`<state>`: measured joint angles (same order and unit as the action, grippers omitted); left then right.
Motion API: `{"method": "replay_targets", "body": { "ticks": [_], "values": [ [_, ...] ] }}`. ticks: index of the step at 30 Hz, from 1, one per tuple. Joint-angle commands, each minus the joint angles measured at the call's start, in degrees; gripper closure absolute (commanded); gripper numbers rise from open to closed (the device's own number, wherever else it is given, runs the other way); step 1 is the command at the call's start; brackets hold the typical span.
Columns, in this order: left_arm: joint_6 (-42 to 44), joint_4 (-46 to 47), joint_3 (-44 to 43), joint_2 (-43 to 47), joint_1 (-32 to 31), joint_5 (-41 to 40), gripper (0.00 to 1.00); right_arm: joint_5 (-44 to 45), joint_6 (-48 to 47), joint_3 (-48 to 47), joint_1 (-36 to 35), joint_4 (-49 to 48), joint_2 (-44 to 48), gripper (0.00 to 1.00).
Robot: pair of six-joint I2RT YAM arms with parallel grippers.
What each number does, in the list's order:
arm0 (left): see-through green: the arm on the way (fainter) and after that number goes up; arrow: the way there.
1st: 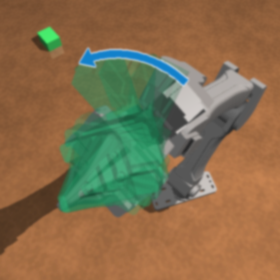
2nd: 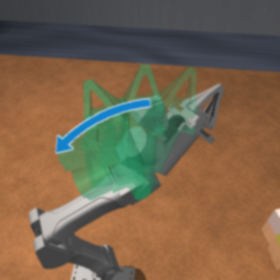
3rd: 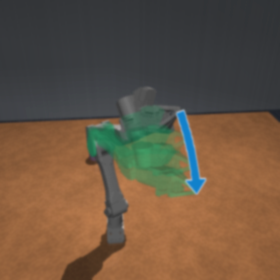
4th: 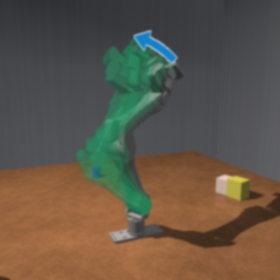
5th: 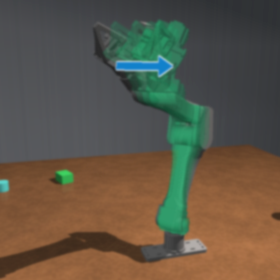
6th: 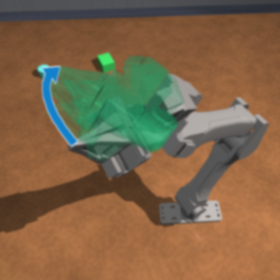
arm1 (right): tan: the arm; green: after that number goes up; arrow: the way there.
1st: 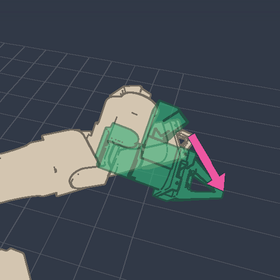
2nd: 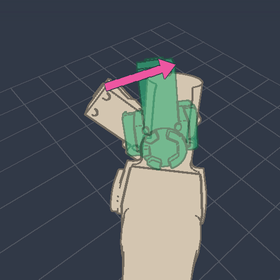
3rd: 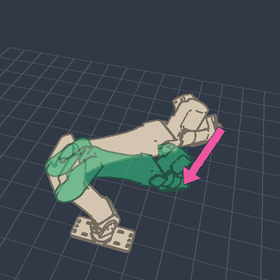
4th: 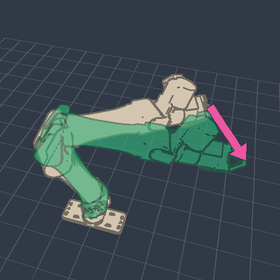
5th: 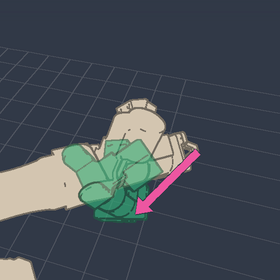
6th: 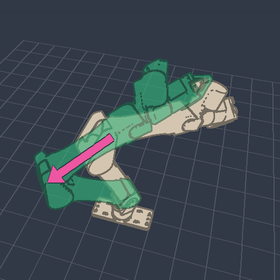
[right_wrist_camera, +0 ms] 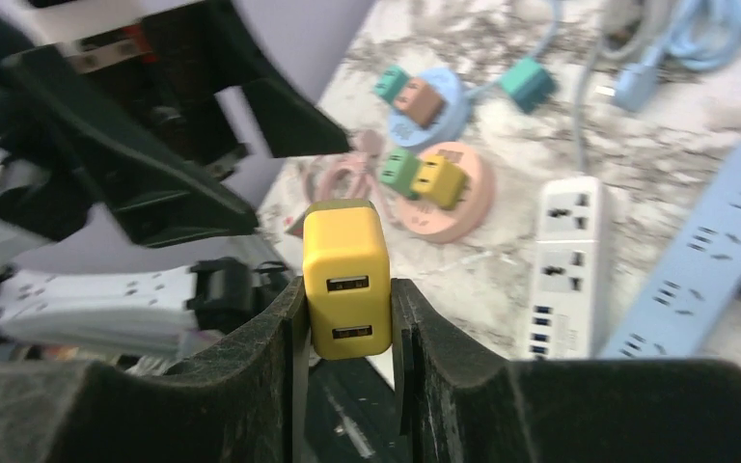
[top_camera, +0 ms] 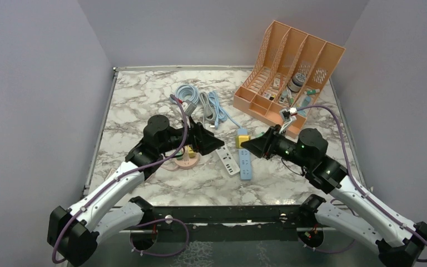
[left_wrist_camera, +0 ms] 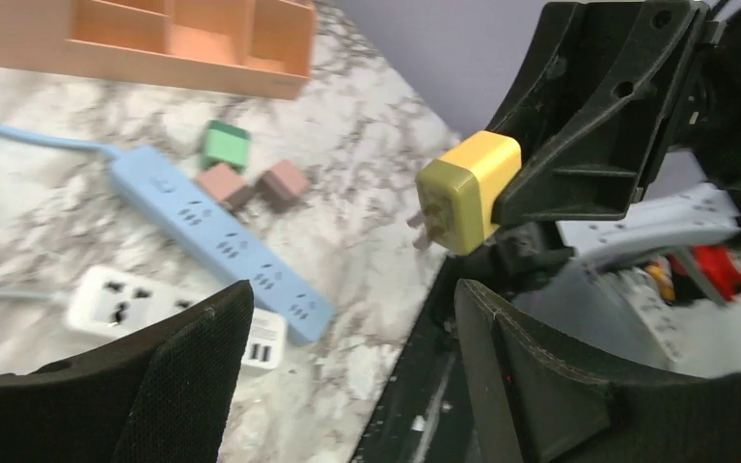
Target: Insert the plug
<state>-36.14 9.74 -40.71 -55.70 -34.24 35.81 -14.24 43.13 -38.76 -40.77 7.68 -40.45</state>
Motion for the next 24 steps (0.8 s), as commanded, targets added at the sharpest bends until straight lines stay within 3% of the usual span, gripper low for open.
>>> {"method": "replay_targets", "body": {
  "ticks": [1,9,24],
  "values": [
    [8.97,-10.71,-1.86,5.76,0.14,-17.00,0.22,14.64,-4.86,-3.81,0.09,10.54,-3.70,0.99],
    [11.06,-11.80,-0.52,13.04,0.27,-28.84,0.22,29.18,-6.94,-10.50,0.08,20.17,-18.82,0.99],
    [8.74,-11.62,2.39,14.46,0.27,-29.36,0.22,31.62,-9.20,-24.88,0.09,26.30,-46.15,0.99]
  ]
}}
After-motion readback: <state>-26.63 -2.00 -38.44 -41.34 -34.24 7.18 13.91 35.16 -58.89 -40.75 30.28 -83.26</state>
